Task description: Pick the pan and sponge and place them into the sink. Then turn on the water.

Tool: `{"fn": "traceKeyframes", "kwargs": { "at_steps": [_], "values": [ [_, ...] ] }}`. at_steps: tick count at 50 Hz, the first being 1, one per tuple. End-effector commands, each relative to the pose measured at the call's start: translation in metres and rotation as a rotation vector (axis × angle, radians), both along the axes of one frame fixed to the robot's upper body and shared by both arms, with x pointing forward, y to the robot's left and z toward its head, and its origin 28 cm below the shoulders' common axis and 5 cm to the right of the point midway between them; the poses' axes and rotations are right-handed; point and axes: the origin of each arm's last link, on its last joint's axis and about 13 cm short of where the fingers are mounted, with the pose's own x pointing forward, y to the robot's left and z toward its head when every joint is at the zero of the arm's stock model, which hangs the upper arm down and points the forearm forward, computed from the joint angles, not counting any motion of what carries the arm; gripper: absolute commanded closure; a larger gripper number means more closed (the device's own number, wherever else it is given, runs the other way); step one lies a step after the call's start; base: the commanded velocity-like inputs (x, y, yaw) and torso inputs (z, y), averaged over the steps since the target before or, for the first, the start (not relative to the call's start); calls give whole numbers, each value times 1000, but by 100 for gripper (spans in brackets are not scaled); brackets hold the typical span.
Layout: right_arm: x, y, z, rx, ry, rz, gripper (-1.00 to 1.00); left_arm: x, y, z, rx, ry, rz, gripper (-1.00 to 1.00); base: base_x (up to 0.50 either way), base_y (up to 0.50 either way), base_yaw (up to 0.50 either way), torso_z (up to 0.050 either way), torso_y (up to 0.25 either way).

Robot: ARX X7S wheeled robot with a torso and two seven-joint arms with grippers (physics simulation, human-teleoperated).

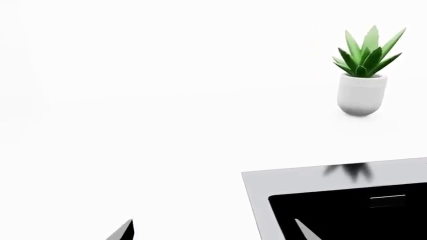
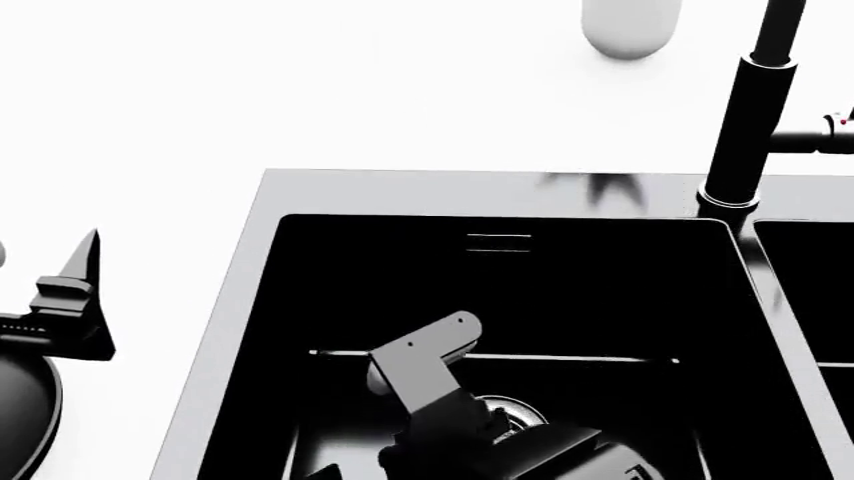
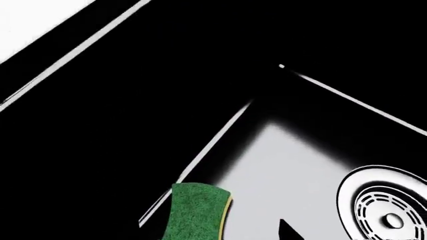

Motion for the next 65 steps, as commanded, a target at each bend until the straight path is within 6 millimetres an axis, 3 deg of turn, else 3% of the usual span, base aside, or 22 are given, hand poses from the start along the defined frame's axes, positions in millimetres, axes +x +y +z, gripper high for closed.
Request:
{"fn": "traceKeyframes", "kwargs": {
  "at_steps": [1, 17, 24, 30, 34, 44, 55, 65],
  "values": [
    [-2, -5, 38, 40, -114, -24, -100, 0, -1, 1, 2, -2, 0, -100, 0, 0, 0, 0, 0],
    [-10, -28, 67, 21, -242, -138, -100, 2, -3, 3, 8, -4, -5, -100, 0, 0, 0, 0, 0],
    [-25, -47, 76, 25, -429, -225, -100, 2, -2, 1, 8, 3, 2, -100, 0, 0, 0, 0, 0],
    [-41, -58, 70, 93, -563, -304, -100, 0, -1, 1, 9, 2, -3, -100, 0, 0, 0, 0, 0],
    [-45, -65, 72, 146, -628, -413, -100, 1, -2, 0, 4, 4, -2, -100, 0, 0, 0, 0, 0],
    [-53, -71, 71, 252, -750, -479, -100, 1, 0, -1, -18, 10, -1, -100, 0, 0, 0, 0, 0],
    [-61, -76, 74, 172, -808, -535, -100, 0, -1, -10, 4, 16, 19, -100, 0, 0, 0, 0, 0],
    [-66, -79, 78, 169, -815, -522, -100, 0, 2, -5, -12, 10, 32, -100, 0, 0, 0, 0, 0]
  ]
}}
